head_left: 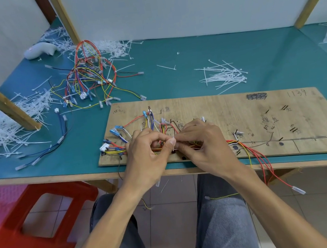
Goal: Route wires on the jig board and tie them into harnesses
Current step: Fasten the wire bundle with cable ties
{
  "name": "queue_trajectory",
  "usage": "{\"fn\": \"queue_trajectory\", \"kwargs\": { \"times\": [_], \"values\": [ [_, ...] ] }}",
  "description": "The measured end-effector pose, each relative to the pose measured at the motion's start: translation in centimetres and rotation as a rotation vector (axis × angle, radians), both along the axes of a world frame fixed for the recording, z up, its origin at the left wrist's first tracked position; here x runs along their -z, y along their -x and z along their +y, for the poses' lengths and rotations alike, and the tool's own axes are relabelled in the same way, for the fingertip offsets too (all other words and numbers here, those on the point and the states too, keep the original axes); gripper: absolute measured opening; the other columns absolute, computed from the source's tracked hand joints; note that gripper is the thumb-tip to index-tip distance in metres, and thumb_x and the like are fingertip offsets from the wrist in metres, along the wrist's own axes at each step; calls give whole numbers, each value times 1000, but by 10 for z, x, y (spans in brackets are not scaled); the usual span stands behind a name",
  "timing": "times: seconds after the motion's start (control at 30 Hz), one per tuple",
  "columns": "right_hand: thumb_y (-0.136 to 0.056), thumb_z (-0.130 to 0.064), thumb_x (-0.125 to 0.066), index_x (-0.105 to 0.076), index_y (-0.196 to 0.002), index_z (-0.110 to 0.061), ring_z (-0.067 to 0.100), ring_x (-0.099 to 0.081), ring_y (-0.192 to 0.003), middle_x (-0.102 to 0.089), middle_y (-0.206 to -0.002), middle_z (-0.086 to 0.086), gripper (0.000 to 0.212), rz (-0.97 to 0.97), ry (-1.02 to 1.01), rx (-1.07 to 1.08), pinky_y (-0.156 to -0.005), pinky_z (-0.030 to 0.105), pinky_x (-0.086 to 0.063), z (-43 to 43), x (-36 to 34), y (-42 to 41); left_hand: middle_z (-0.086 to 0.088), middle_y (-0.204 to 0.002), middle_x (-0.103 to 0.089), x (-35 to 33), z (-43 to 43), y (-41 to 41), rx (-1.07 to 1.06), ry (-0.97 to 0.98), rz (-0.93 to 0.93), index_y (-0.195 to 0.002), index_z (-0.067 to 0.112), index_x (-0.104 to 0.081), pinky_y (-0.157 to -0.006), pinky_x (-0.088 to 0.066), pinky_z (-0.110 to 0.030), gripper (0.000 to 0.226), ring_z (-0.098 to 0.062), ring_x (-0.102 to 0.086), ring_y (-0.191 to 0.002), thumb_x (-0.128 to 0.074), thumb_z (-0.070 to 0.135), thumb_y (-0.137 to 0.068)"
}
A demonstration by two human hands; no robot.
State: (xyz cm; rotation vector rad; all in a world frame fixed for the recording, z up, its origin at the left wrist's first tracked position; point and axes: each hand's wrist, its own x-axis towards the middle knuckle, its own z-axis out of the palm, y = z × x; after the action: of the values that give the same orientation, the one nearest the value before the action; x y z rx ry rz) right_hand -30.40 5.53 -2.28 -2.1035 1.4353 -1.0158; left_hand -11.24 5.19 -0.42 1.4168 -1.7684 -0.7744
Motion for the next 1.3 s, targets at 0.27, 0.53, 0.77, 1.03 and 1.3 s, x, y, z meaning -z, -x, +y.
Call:
{"fn": "queue_trajectory", "kwargs": {
  "times": [0.27,0.53,0.77,1.03,1.3],
  "values": [
    [-98,-36,-73,-83,-105,-33,16,-59,-98,-73,-90,-17,13,47,44,-13,-79,53,-49,3,1,0,20,-88,-65,-2,-3,-2,23,22,-18,-100,39,-77,-87,-45,-41,16,4,-48,-90,-79,27,-90],
    [-98,-39,-73,-84,-100,-33,16,-58,-101,-75,-94,-19,13,27,37,-21,-81,55,-48,0,5,0,10,-70,-72,-6,-15,-5,84,-55,23,-88,33,-79,-57,-40,-21,7,-6,-44,-60,-80,28,-92],
    [-102,-40,-67,-86,-95,-29,16,-60,-99,-77,-89,-19,23,-25,39,26,-83,57,-49,2,2,-4,34,-56,-54,-23,-27,-4,55,-67,-136,-81,30,-82,-52,-26,-14,11,-3,-45,-54,-82,25,-90],
    [-97,-33,-77,-86,-96,-29,15,-64,-101,-78,-89,-14,10,-57,-64,-18,-89,45,-51,-3,-7,-2,22,-55,-57,-29,-17,4,-9,-8,-141,-71,35,-73,-60,-29,-27,24,-4,-46,-56,-82,24,-90],
    [-96,-33,-78,-87,-96,-23,13,-72,-88,-79,-86,-8,13,-179,-70,-23,-79,42,-54,0,-7,-3,21,-67,-57,-35,-9,15,-87,118,-205,-72,41,-69,-81,-51,-51,29,-14,-47,-72,-82,20,-87]
  ]
}}
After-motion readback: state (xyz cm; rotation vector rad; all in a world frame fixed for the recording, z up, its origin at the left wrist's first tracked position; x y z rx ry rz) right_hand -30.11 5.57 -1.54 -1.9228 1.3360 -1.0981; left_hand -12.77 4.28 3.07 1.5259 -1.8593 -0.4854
